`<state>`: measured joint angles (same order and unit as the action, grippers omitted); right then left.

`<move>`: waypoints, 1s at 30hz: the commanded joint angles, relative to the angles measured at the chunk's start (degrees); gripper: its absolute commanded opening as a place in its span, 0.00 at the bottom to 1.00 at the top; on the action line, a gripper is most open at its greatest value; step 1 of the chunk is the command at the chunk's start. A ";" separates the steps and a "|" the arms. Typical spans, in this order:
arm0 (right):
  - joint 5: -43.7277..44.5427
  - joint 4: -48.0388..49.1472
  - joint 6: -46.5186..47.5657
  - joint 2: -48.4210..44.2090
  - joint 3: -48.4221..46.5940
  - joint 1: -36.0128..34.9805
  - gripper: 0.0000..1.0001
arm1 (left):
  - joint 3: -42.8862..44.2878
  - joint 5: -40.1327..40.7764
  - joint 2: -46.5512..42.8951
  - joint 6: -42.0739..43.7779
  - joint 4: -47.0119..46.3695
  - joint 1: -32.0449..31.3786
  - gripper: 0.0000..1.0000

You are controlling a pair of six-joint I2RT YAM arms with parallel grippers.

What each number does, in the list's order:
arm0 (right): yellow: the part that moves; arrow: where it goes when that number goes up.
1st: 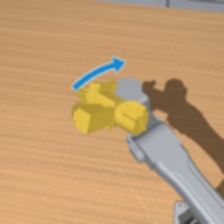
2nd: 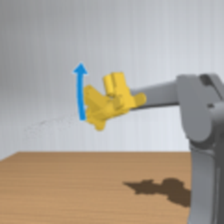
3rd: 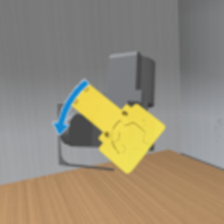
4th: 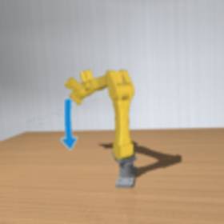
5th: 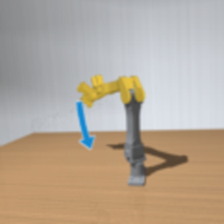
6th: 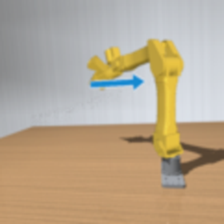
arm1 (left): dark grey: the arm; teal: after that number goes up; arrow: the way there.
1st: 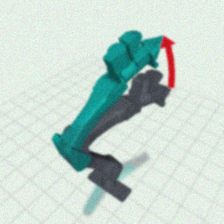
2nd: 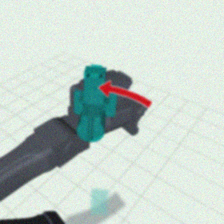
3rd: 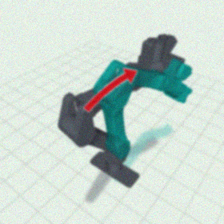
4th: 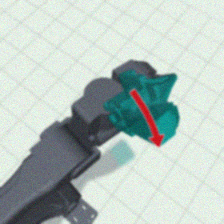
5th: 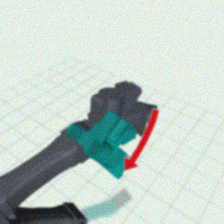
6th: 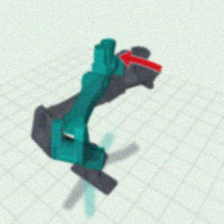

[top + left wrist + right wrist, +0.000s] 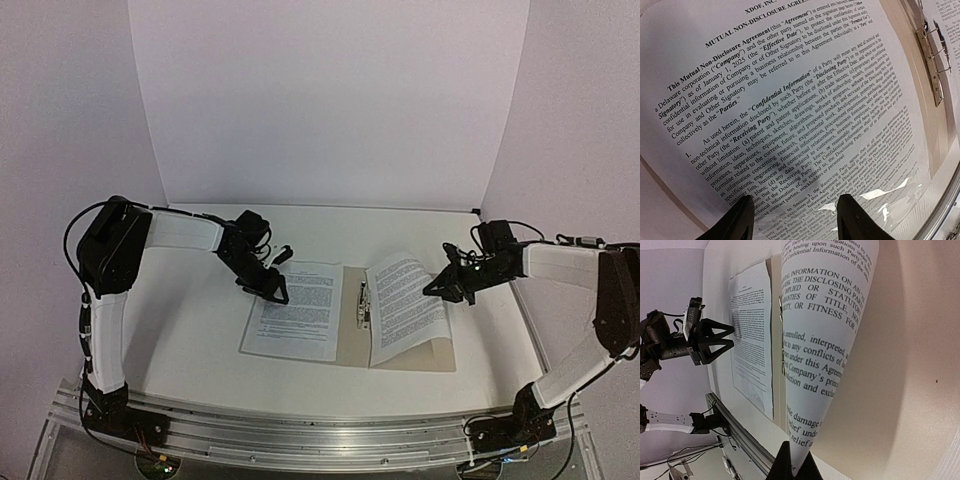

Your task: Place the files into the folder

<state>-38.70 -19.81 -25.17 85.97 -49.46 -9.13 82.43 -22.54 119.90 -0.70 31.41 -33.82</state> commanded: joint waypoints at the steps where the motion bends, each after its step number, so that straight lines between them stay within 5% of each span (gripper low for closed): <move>1: -3.15 4.75 -1.53 1.65 0.88 0.16 0.04 | -2.40 0.68 0.47 -1.41 0.32 -0.10 0.57; 30: 0.70 18.11 -10.52 1.57 9.64 0.17 0.03 | -3.30 0.48 -0.08 -2.20 0.06 -0.10 0.57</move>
<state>-39.03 -4.69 -33.69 89.97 -41.06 -9.04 81.25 -22.74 119.46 -2.02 29.43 -33.80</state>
